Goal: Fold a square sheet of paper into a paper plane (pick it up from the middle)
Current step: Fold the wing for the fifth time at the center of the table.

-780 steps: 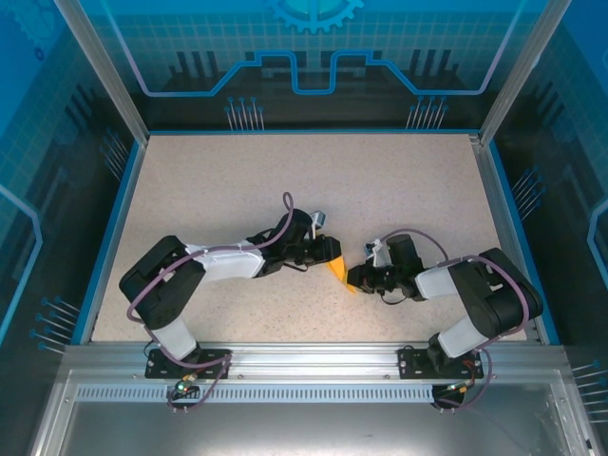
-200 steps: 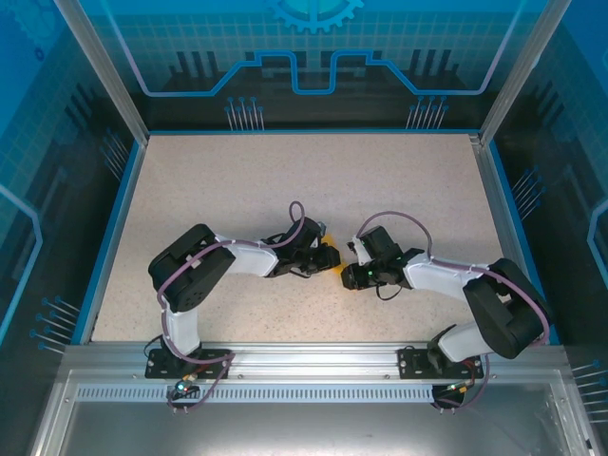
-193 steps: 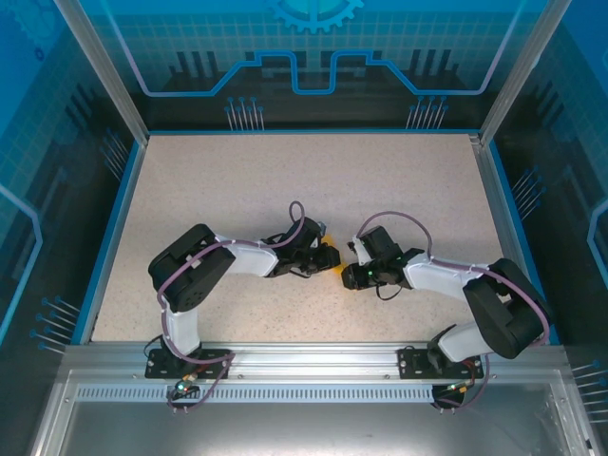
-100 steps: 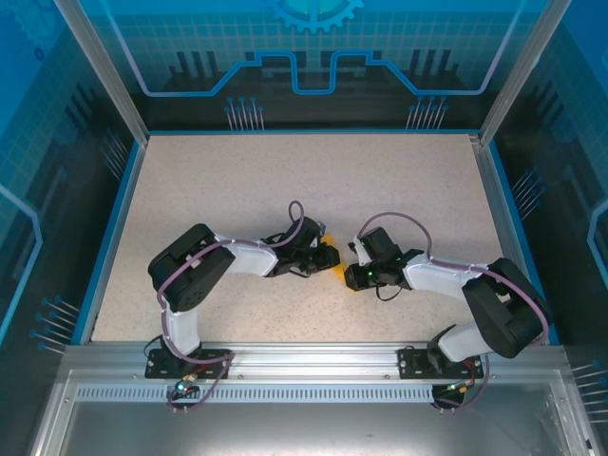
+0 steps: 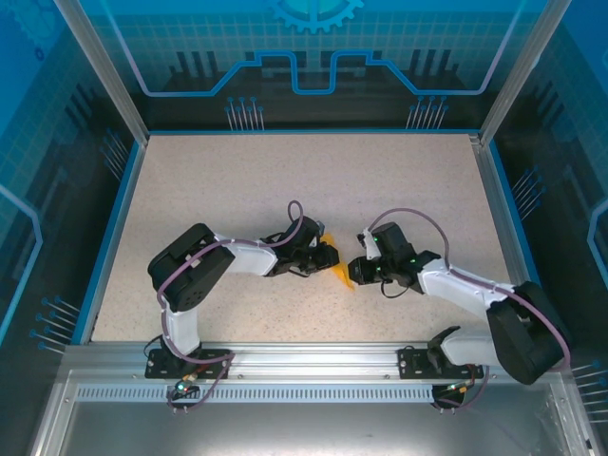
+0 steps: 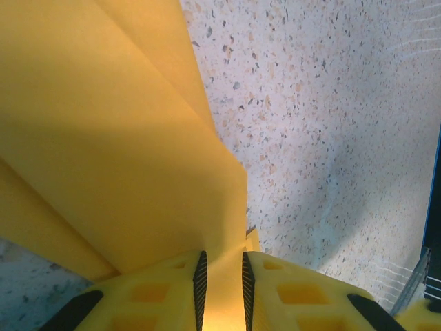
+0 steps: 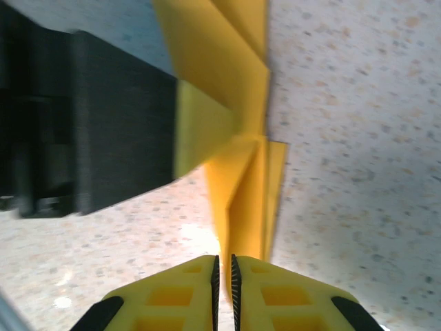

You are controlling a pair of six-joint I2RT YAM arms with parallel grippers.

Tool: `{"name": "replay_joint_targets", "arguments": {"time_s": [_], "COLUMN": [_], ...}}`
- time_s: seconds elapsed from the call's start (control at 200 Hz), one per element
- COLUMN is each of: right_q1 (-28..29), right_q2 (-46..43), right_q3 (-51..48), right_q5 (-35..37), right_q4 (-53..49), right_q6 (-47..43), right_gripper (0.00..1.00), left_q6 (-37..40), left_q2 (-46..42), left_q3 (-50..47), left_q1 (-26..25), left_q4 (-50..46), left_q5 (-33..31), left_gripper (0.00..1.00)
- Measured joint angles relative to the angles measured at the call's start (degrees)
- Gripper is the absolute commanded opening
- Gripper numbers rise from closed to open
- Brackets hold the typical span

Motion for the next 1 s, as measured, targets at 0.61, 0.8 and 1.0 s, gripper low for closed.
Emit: {"name": "replay_joint_targets", "arguments": {"time_s": [0.61,0.8,1.0], "right_q1": [1.9,0.8,-2.0], "right_q2": [12.4,12.6,12.6], "right_q3": [1.3,1.2,-0.5], "right_q5": [-8.2,-7.9,-8.6], "right_q4": [3.7,3.8,5.2], "right_q6": [0.1,0.2,0.2], "right_gripper": [0.09,0.1,0.1], "left_q6": [0.0,0.0,0.0], "left_q2": [0.0,0.0,0.0], "left_q3": [0.0,0.0,0.0], "left_q1": [0.3,0.4,0.7], "left_q4": [-0.3,-0.4,-0.4], "left_q5": [0.2,0.3,0.7], "left_gripper": [0.24,0.24,0.25]}}
